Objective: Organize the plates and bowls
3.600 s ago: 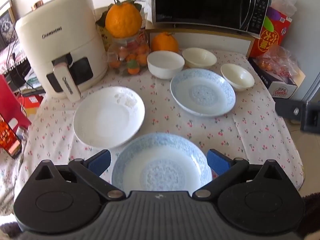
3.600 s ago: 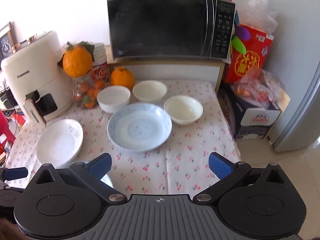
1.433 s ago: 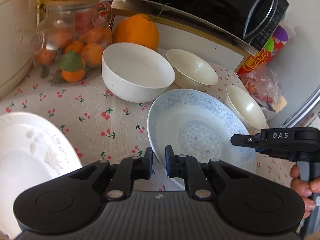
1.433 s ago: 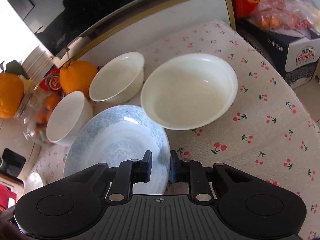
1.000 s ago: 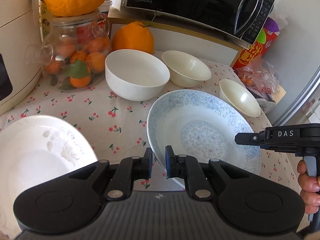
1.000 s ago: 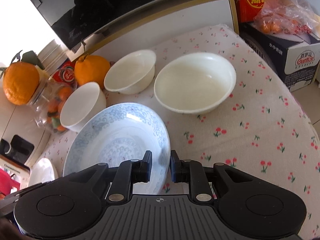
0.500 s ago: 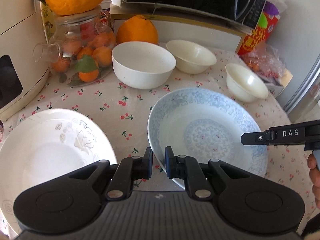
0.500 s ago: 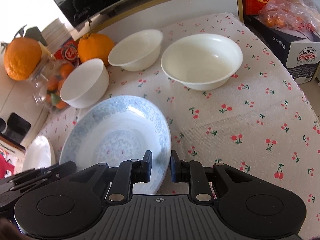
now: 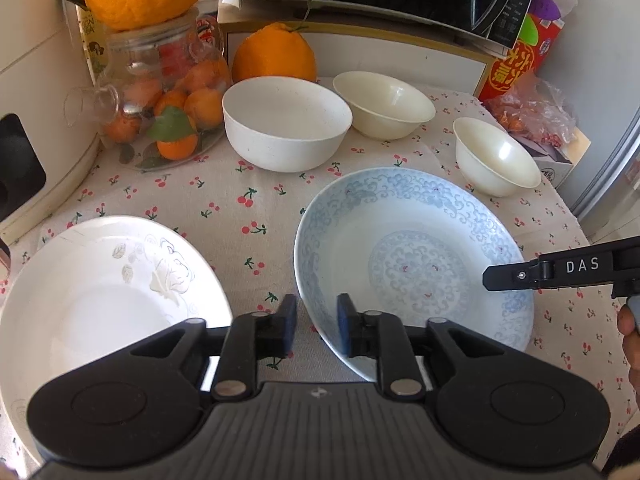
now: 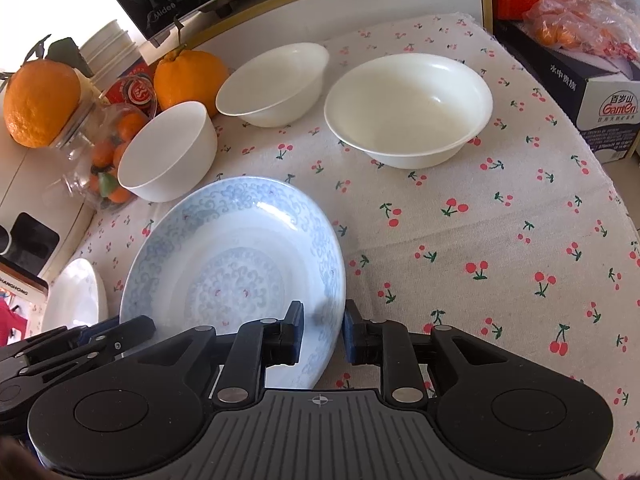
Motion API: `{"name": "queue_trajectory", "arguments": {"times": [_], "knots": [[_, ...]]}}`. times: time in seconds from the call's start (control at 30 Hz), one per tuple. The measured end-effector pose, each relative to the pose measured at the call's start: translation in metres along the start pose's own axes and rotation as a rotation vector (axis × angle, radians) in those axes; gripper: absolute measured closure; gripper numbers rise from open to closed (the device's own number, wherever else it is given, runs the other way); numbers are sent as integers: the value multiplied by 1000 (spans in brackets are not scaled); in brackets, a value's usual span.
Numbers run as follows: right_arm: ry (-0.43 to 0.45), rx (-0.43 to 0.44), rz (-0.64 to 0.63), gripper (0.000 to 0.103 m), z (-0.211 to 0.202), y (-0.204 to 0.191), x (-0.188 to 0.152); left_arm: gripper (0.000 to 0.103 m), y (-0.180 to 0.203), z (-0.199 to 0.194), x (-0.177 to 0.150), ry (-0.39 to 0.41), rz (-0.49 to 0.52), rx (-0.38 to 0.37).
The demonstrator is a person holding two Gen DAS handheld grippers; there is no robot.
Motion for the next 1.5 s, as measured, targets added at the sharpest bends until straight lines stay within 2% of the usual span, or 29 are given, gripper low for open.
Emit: {"name": "queue_trajectory", "arguments": {"times": [0.13, 0.2, 0.4, 0.5, 0.93, 1.13, 1.43, 1.5], "knots": [[5, 18, 6, 55, -9, 3, 0, 58, 6, -12, -1, 9, 28, -3], [9, 30, 2, 44, -15, 3, -2, 45, 8, -19, -4, 16, 36, -6], [15, 78, -43, 28, -33, -3, -15, 16, 7, -41, -17, 35, 50, -13], [-2, 102, -70, 24, -38, -9, -24, 9, 3, -48, -26, 22, 36, -28], [-106, 180, -274, 21, -44, -54, -84, 6, -18, -71, -77, -60, -23, -68], [-147, 198, -308, 21, -38, -69, -103, 7, -24, -72, -96, -106, -61, -114], [-213, 207, -325, 21, -24, -79, -124, 24, -23, -71, -111, -138, -18, -92], [-215, 202, -323, 21, -23, -79, -125, 31, -24, -69, -114, -156, -14, -86]]}}
Point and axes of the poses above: each gripper's, at about its wrist camera, not at the fingertips, and z roughly the way its jaws point, y to its right, x to its top, the point moved 6 cm from there along z, roughly the way its jaws point, and after that the axes turned 6 degrees about -y, right-handed, at the moved point
